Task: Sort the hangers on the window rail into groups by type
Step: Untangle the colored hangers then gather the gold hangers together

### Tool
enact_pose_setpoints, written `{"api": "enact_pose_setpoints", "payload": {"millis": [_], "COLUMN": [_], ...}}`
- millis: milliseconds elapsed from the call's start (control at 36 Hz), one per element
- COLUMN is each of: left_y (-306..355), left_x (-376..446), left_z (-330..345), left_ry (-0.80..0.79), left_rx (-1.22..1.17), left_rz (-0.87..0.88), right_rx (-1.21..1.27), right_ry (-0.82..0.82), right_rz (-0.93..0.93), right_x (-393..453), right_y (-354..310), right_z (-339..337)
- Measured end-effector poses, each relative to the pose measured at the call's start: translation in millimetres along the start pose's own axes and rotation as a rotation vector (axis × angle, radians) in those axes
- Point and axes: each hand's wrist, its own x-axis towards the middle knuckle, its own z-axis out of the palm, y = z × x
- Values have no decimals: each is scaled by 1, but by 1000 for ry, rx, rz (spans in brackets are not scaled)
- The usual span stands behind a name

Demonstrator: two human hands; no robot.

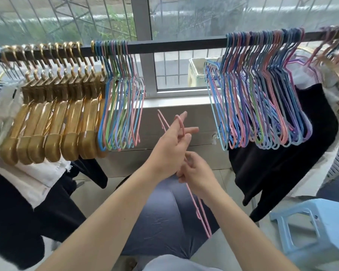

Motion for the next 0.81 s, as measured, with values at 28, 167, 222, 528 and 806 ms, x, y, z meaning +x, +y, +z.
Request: {"api": "enact_pose_setpoints", "payload": {"millis": [28,167,222,528,806], "left_y": [2,10,20,71,39], "left_x": [0,-4,-6,57,122], "left_z": [0,-7,-18,-137,-227], "left_ry": [0,60,120,360,306], "left_rx": [-10,-5,35,441,1066], "left_rz": [-11,-30,-20,157,50], "right_rx": [-17,-199,-189,-429,-639], "right_ry": [56,234,268,451,480], "right_rz": [-37,-138,-130,-218,-89], "right_x": [1,15,23,91,137], "right_y": [-8,-28,-38,-151,-194], "right_z": [-4,-21,-30,-87,-100]}}
